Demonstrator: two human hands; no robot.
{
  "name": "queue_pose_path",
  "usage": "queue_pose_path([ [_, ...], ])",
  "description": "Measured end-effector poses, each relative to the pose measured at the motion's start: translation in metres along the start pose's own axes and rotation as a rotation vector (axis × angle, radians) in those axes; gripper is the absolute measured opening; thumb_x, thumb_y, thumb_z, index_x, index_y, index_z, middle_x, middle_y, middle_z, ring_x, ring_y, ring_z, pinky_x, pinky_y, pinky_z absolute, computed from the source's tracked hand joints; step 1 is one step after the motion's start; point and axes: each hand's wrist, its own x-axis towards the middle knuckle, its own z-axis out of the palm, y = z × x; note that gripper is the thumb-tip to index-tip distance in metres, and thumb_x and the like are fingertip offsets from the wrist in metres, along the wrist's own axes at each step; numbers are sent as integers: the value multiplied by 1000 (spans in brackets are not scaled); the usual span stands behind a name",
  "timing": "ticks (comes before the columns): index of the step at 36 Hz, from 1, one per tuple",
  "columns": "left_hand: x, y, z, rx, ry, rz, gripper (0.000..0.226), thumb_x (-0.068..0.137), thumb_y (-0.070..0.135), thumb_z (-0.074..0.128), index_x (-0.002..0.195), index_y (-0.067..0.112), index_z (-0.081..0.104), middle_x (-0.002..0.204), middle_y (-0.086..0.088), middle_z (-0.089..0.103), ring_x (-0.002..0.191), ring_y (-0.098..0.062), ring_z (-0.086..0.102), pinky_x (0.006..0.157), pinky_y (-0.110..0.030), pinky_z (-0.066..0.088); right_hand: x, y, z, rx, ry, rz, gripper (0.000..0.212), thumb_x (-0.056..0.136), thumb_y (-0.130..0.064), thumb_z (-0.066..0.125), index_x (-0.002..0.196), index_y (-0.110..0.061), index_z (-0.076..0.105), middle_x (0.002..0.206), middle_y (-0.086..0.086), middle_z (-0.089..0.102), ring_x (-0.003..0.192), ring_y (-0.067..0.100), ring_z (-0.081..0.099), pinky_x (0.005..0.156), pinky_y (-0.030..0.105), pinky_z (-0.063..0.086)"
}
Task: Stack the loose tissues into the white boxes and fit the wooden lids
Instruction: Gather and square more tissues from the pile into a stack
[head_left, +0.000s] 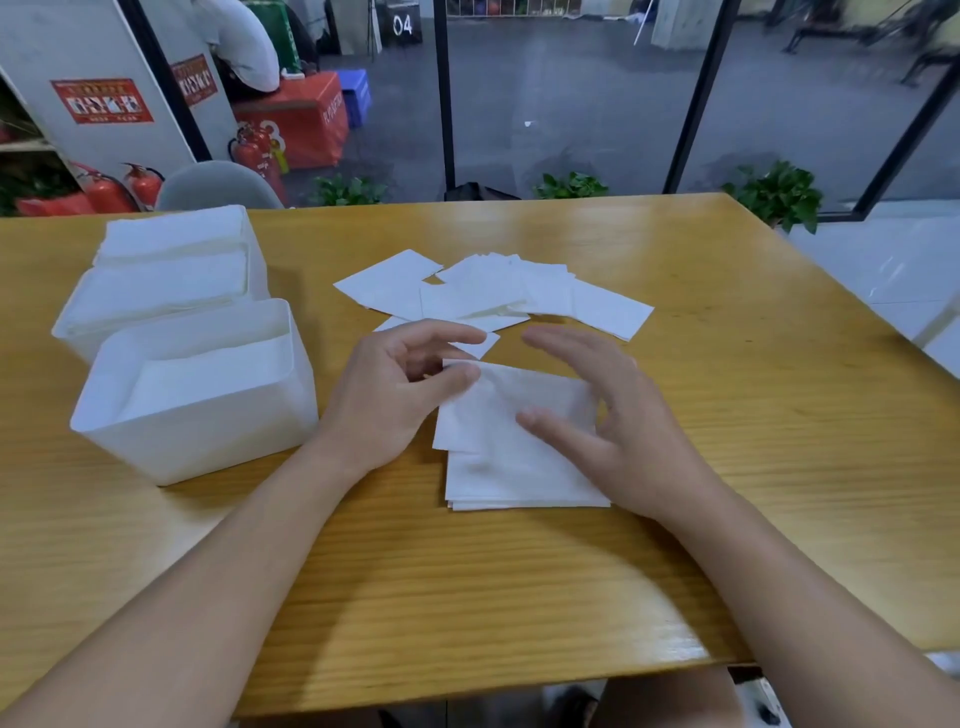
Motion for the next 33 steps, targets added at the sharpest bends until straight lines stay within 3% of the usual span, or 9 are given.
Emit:
queue_pose_path([
  [3, -2, 5, 3, -68, 19, 58, 21, 98, 19, 83, 118, 27, 83, 111, -2, 83, 105, -21, 78, 91, -30, 61, 2, 0, -1, 3, -7, 141, 69, 100, -58, 72, 161, -47, 43, 148, -29, 57, 148, 4, 46, 123, 42, 37],
  [6, -2, 7, 2, -104, 44, 74, 18, 98, 15, 83, 114, 23, 84, 109, -3, 83, 102, -19, 76, 89, -28, 60, 4, 2, -2, 123, 79, 197, 49, 98, -45, 79, 144, -43, 62, 115, -25, 71, 118, 5, 66, 103, 39, 54],
  [8, -1, 7, 0, -93, 52, 60, 17, 99, 15, 82, 114, 23, 84, 104, -6, 82, 94, -20, 74, 81, -28, 60, 4, 4, -6, 267, 132, 240, 30, 98, -38, 76, 128, -38, 72, 82, -6, 67, 81, 11, 65, 76, 40, 55],
  [10, 1, 4, -3, -70, 32, 32, 15, 100, 17, 81, 114, 22, 84, 90, -12, 78, 76, -21, 69, 66, -29, 57, 3, 5, -10, 347, 108, 281, 24, 99, -36, 72, 123, -36, 74, 74, 22, 52, 65, 30, 51, 65, 39, 43],
  [12, 2, 0, -5, -25, -12, -8, 14, 101, 20, 80, 114, 21, 83, 77, -9, 72, 62, -21, 63, 57, -29, 54, 0, 9, -14, 367, 68, 330, 23, 99, -35, 72, 122, -37, 74, 76, 30, 48, 64, 40, 47, 63, 41, 39],
  [15, 2, -5, -5, 41, -89, -82, 13, 100, 30, 79, 112, 27, 82, 71, -7, 68, 57, -20, 60, 55, -26, 51, -4, 14, -17, 371, 35, 392, 24, 97, -36, 75, 120, -37, 74, 75, 28, 50, 61, 32, 45, 62, 38, 37],
  [19, 1, -10, -4, 154, -150, -117, 12, 99, 36, 73, 110, 37, 79, 66, -2, 63, 56, -13, 53, 59, -20, 45, -8, 23, -18, 239, -11, 397, 15, 99, -30, 77, 111, -38, 72, 61, -5, 55, 52, 14, 48, 52, 22, 42],
  [25, 1, -12, -1, 242, -119, -98, 9, 105, 37, 68, 110, 41, 75, 60, 3, 53, 54, -11, 42, 57, -15, 38, -10, 20, -15, 175, -71, 390, 14, 100, -31, 76, 111, -38, 70, 56, -8, 52, 48, 14, 50, 50, 26, 44],
  [33, -2, -18, 1, 445, -125, -73, 4, 101, 45, 75, 105, 47, 75, 78, 11, 70, 60, -4, 55, 61, -14, 45, -11, 23, -12, -10, -57, 358, 11, 97, -35, 80, 102, -37, 71, 59, -10, 57, 53, 8, 53, 54, 18, 40],
])
